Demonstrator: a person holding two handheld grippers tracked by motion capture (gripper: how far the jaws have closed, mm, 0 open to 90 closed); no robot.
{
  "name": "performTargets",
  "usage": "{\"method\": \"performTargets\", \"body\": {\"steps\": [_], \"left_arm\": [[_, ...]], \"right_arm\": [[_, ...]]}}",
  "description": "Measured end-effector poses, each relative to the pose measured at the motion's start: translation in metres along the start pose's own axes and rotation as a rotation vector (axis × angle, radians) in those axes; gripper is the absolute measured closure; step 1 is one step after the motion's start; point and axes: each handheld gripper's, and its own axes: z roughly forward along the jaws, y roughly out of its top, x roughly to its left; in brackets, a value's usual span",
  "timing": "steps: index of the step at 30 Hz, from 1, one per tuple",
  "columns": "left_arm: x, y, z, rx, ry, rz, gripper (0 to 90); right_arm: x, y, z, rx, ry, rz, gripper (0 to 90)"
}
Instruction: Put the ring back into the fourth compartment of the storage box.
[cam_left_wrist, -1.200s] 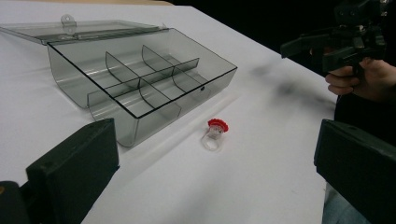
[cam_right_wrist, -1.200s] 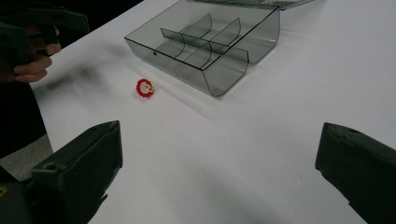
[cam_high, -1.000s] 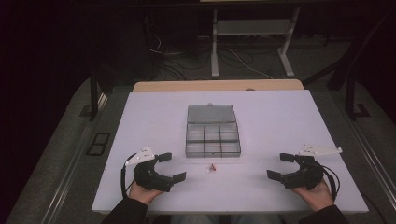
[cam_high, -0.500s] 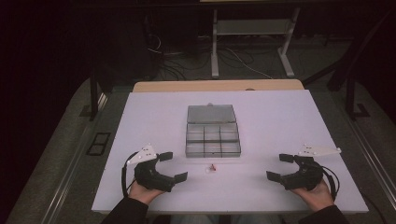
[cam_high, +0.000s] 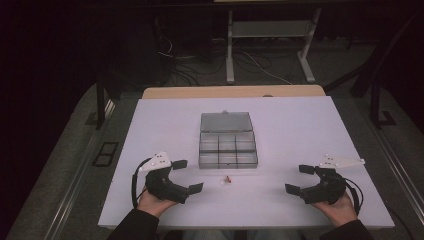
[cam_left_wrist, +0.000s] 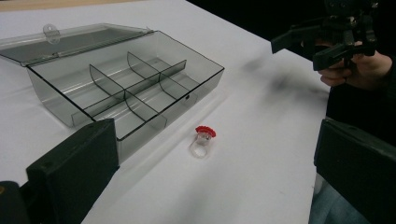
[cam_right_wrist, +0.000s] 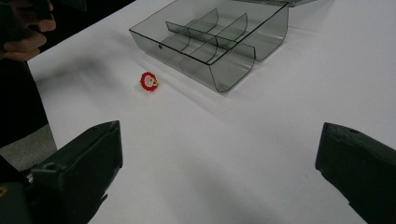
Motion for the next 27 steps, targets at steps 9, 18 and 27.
{"method": "performTargets", "body": {"steps": [9,18,27], "left_arm": [[-0.002,0.009,0.005,0.029,-0.006,0.018,0.0],[-0.002,0.015,0.013,0.066,-0.017,0.03,0.0],[-0.005,0.021,0.025,0.104,-0.032,0.048,0.0]], "right_arm": [[0.0,0.0,0.0,0.0,0.0,-0.005,0.1],[0.0,0.0,0.0,-0.003,-0.003,-0.007,0.1],[0.001,0.0,0.0,0.003,-0.003,-0.008,0.1]]}}
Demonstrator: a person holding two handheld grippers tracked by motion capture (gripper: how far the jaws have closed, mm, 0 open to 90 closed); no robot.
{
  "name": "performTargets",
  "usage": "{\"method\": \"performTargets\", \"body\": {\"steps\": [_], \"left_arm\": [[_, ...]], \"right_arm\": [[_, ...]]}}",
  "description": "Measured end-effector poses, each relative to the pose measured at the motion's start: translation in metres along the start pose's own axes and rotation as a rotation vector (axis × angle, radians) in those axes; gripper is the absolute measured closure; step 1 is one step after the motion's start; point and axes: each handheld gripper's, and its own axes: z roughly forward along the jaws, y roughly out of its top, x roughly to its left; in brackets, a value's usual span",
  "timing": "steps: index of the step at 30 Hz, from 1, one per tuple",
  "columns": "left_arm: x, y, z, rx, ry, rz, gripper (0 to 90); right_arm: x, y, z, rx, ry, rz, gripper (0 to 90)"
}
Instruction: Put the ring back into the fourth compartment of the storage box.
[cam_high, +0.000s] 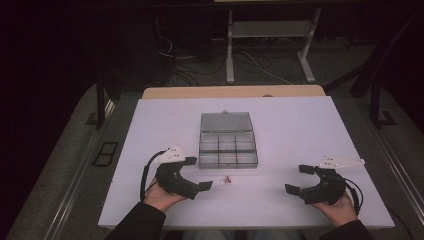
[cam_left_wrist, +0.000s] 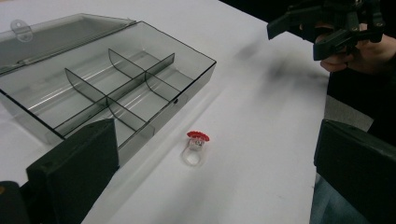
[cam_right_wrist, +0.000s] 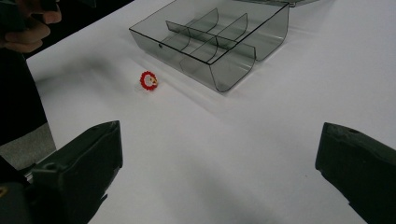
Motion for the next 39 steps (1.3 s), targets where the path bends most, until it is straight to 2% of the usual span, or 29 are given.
{"method": "performTargets", "body": {"steps": [13,24,32,39], "left_arm": [[-0.004,0.007,0.019,0.065,-0.022,0.029,0.0],[-0.007,0.008,0.034,0.134,-0.039,0.061,0.0],[-0.009,0.007,0.047,0.189,-0.038,0.087,0.0],[-0.007,0.005,0.056,0.224,-0.032,0.089,0.0]], "right_arm": [[0.0,0.0,0.0,0.0,0.0,-0.003,0.1],[0.0,0.0,0.001,0.002,0.002,-0.006,0.1],[0.001,0.0,0.001,0.006,0.004,-0.007,0.1],[0.001,0.0,0.002,0.009,0.005,-0.011,0.1]]}}
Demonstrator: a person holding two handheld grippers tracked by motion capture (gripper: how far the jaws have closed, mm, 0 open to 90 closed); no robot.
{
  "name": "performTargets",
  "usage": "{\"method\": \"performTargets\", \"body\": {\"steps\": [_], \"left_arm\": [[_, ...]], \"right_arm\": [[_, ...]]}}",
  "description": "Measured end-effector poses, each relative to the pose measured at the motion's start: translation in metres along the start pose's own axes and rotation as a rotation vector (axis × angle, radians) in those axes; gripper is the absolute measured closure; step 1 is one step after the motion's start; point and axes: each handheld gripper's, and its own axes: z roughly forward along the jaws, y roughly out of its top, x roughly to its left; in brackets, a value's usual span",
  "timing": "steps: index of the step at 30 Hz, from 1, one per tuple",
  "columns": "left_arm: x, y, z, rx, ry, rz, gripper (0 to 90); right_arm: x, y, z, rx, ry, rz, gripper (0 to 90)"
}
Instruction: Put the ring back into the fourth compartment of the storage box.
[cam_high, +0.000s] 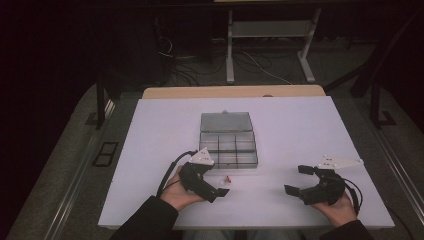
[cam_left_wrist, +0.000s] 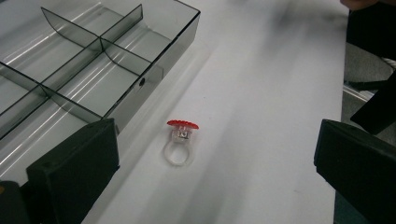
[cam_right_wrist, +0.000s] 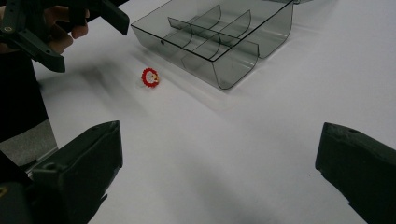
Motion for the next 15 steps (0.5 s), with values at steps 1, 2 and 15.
{"method": "performTargets", "body": {"steps": [1,2,15], "left_arm": [[0.0,0.0,0.001,0.01,0.0,0.008,0.0],[0.0,0.0,0.002,0.014,-0.002,0.007,0.0],[-0.004,0.005,0.023,0.094,-0.027,0.044,0.0]], "right_arm": [[0.0,0.0,0.0,0.004,-0.002,-0.001,0.1],[0.0,0.0,0.0,0.006,-0.003,-0.002,0.1],[0.0,0.0,0.001,0.008,-0.002,-0.005,0.1]]}}
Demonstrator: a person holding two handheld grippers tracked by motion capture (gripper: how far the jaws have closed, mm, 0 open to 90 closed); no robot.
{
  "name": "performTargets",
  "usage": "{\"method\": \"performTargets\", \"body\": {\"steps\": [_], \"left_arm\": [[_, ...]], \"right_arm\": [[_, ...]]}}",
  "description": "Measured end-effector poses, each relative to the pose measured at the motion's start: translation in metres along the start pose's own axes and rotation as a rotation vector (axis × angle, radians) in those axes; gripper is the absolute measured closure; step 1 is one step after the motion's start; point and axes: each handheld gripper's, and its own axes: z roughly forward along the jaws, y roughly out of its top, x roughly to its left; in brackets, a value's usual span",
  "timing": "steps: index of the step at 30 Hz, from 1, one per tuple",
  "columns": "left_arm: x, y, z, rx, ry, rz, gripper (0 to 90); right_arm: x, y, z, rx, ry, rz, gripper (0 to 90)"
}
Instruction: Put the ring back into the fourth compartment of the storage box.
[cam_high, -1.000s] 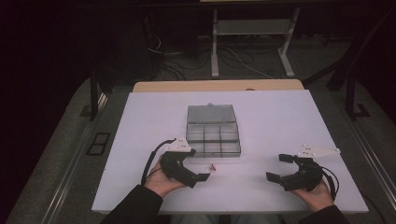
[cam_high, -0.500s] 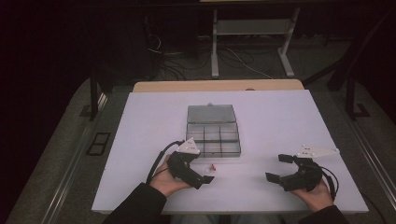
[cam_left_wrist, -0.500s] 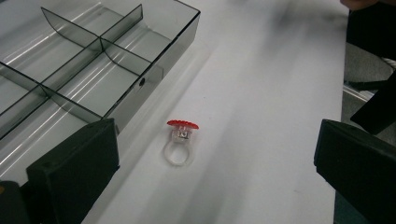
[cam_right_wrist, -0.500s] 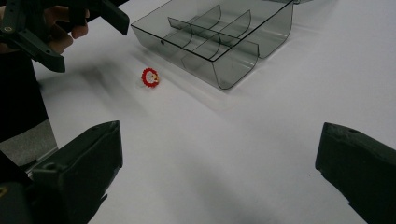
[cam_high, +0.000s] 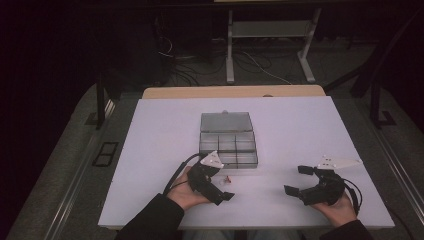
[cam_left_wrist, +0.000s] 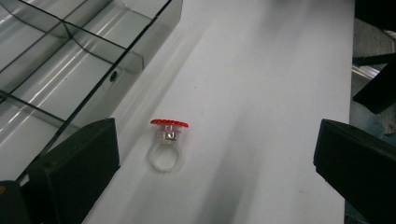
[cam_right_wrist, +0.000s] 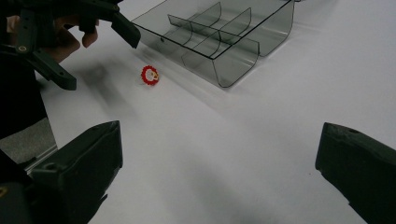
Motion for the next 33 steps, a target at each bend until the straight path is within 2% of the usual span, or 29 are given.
{"method": "performTargets", "body": {"steps": [3,8,15,20,25,26,33], "left_arm": [[0.0,0.001,0.003,0.008,-0.001,-0.005,0.0],[-0.001,0.003,0.008,0.028,0.002,0.011,2.9],[0.008,0.003,0.013,0.056,0.021,-0.001,10.0],[0.012,0.003,0.014,0.048,0.028,-0.013,15.1],[0.012,0.003,0.015,0.053,0.028,-0.002,20.6],[0.013,0.003,0.016,0.064,0.03,0.012,21.5],[0.015,0.003,0.019,0.059,0.047,0.019,30.1]], "right_arm": [[0.0,0.0,0.0,0.001,0.0,0.0,0.1],[0.0,0.0,0.0,0.0,0.001,-0.002,0.1],[0.001,0.0,0.0,0.002,0.004,-0.002,0.1],[0.001,0.0,0.001,0.002,0.009,-0.001,0.1],[0.001,0.0,0.001,0.005,0.009,-0.003,0.1],[0.001,0.0,0.001,0.004,0.009,-0.007,0.1],[0.001,0.0,0.001,0.007,0.011,-0.003,0.1]]}}
